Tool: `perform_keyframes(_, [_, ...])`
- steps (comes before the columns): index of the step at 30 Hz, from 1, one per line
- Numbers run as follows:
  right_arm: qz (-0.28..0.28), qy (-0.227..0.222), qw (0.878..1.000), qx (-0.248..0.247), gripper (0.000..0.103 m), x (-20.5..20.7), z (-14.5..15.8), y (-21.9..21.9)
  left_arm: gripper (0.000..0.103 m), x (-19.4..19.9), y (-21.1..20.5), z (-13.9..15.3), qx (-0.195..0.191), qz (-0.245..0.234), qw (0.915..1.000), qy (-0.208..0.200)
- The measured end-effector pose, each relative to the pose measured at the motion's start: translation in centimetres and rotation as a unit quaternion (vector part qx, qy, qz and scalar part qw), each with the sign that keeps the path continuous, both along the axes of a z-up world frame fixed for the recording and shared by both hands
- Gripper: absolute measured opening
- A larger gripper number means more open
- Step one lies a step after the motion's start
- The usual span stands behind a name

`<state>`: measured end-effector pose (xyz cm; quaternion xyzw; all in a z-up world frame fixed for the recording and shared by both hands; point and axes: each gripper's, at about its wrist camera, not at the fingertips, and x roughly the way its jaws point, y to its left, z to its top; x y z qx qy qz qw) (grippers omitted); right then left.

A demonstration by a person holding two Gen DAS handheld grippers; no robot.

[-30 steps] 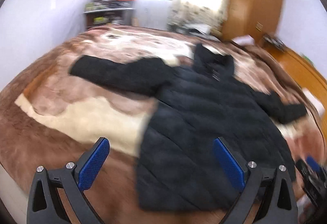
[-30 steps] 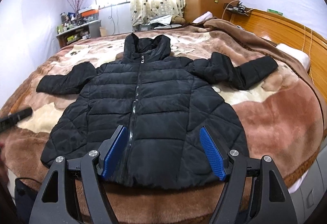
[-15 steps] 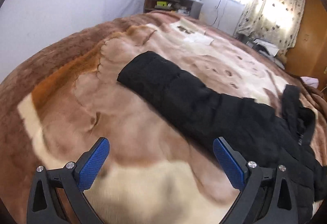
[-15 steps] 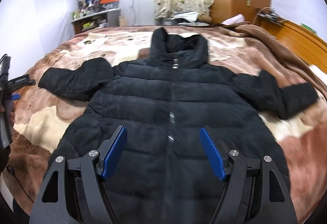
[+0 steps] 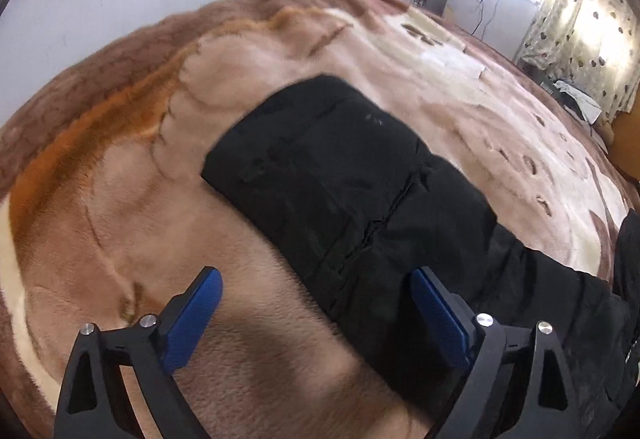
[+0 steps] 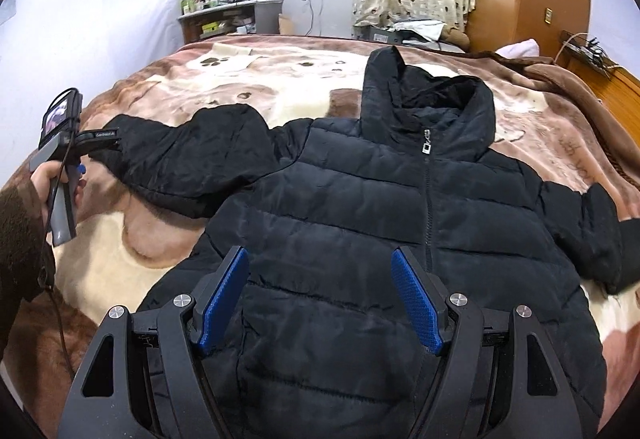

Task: Fold large clothes
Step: 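Move the left gripper to the jacket sleeve cuff and close on it, then lift the sleeve with the left gripper and lay it across the jacket body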

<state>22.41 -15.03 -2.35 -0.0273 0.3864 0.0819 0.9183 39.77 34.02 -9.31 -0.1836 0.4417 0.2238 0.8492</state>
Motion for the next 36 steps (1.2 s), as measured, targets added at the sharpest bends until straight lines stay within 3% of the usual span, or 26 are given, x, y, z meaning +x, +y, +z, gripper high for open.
perform_keyframes(4, [0.004, -0.001, 1.0, 0.0, 0.074, 0.9, -0.2, 0.1, 0.081, 0.6, 0.0, -0.8, -0.028, 0.015, 0.9995, -0.005])
perform_keyframes(5, [0.004, -0.002, 1.0, 0.0, 0.074, 1.0, -0.2, 0.0, 0.069, 0.8, -0.2, -0.8, -0.034, 0.012, 0.9993, -0.01])
perform_keyframes(7, [0.004, -0.001, 1.0, 0.003, 0.074, 1.1, -0.3, -0.2, 0.054, 1.3, -0.8, -0.8, -0.043, -0.002, 0.999, -0.007])
perform_keyframes(11, [-0.004, 0.006, 1.0, 0.012, 0.074, 1.3, -0.4, -1.0, 0.016, 1.5, -1.7, 0.7, -0.033, -0.004, 0.9992, -0.022])
perform_keyframes(14, [-0.014, 0.009, 1.0, 0.023, 0.074, 1.1, -0.3, -1.8, 0.013, 0.7, -3.0, 3.4, -0.029, -0.023, 0.9973, -0.063])
perform_keyframes(18, [-0.026, -0.006, 0.999, 0.034, 0.074, 0.5, 0.7, -3.1, 0.013, -0.7, -6.9, 8.5, -0.003, -0.084, 0.9901, -0.113])
perform_keyframes(22, [-0.037, -0.022, 0.998, 0.049, 0.074, 0.1, 2.0, -4.8, 0.013, -2.7, -12.8, 14.1, -0.002, -0.159, 0.9708, -0.18])
perform_keyframes(26, [-0.053, -0.035, 0.996, 0.064, 0.074, -0.3, 3.0, -6.9, 0.013, -4.3, -20.9, 17.6, -0.004, -0.256, 0.9432, -0.211])
perform_keyframes(30, [-0.073, -0.047, 0.993, 0.075, 0.074, -0.8, 3.9, -9.5, 0.013, -4.8, -28.6, 17.5, -0.019, -0.334, 0.9208, -0.2])
perform_keyframes(33, [-0.098, -0.05, 0.991, 0.081, 0.074, -1.2, 4.1, -12.2, 0.013, -5.2, -33.9, 16.3, -0.006, -0.366, 0.9116, -0.187])
perform_keyframes(36, [-0.126, -0.046, 0.987, 0.09, 0.074, -1.6, 3.7, -14.9, 0.013, -4.9, -38.6, 14.1, -0.043, -0.393, 0.9047, -0.159])
